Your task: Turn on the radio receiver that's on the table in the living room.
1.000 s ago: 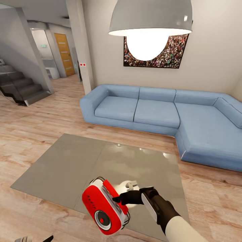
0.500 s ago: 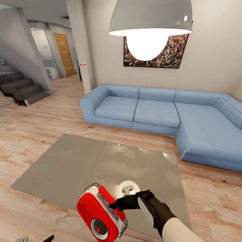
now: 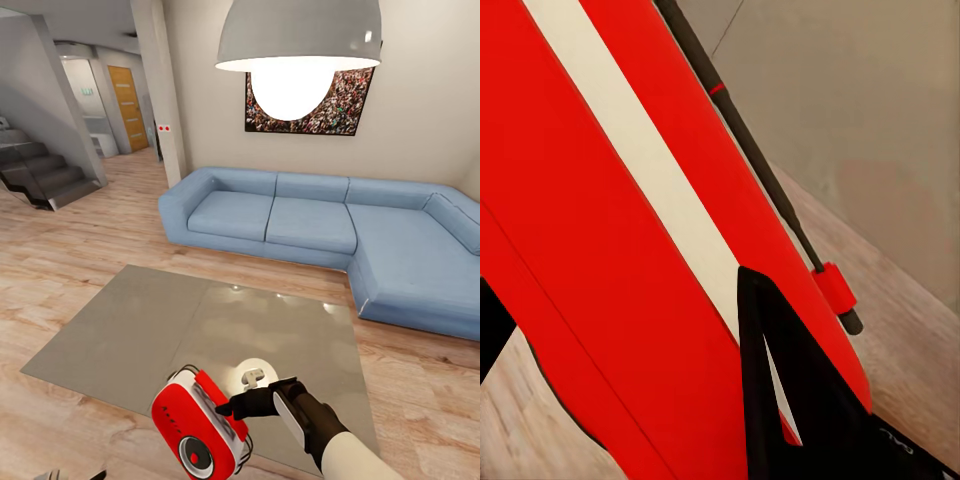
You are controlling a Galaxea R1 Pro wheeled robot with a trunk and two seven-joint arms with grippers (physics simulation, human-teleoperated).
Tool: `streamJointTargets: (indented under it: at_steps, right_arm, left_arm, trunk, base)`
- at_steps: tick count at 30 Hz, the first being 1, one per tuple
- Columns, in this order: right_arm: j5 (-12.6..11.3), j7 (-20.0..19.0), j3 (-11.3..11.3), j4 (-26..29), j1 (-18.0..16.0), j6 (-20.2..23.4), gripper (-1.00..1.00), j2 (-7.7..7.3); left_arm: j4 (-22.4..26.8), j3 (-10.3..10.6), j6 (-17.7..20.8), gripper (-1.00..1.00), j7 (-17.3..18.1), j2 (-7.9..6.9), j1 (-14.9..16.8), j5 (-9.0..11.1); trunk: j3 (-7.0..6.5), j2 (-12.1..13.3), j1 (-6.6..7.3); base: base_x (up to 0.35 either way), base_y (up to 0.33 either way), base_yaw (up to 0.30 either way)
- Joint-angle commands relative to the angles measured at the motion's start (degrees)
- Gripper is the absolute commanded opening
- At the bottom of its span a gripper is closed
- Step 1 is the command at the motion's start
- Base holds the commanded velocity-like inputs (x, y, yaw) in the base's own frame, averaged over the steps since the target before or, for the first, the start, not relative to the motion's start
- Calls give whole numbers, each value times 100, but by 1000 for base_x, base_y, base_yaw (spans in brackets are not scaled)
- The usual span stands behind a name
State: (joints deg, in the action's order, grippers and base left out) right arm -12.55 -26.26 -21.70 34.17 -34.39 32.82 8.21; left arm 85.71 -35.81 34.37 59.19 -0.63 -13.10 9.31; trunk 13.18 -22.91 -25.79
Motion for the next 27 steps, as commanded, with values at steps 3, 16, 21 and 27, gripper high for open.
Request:
streamJointTargets:
  at_steps: [3,16,21,27]
  right_arm:
    - [-116,27,15,8,-2,53,-100,5]
    - [-112,56,29,55,0,83,-100,65]
    - [-115,53,34,62,-1,84,-100,121]
    - [-121,81,37,63,0,84,-100,179]
  left_arm:
    - [-7,91,0,-100,-10,1,-1,-1]
    - [-6,644,-1,-100,-473,26,0,15]
    - [-2,699,0,-100,-668,58,0,31]
    - [2,707,-8,-100,-755,131,0,39]
  trunk:
    - [0,0,0]
    - [0,0,0]
    - [0,0,0]
    - [0,0,0]
  base:
    - [0,0,0]
    - [0,0,0]
    - [0,0,0]
    - [0,0,0]
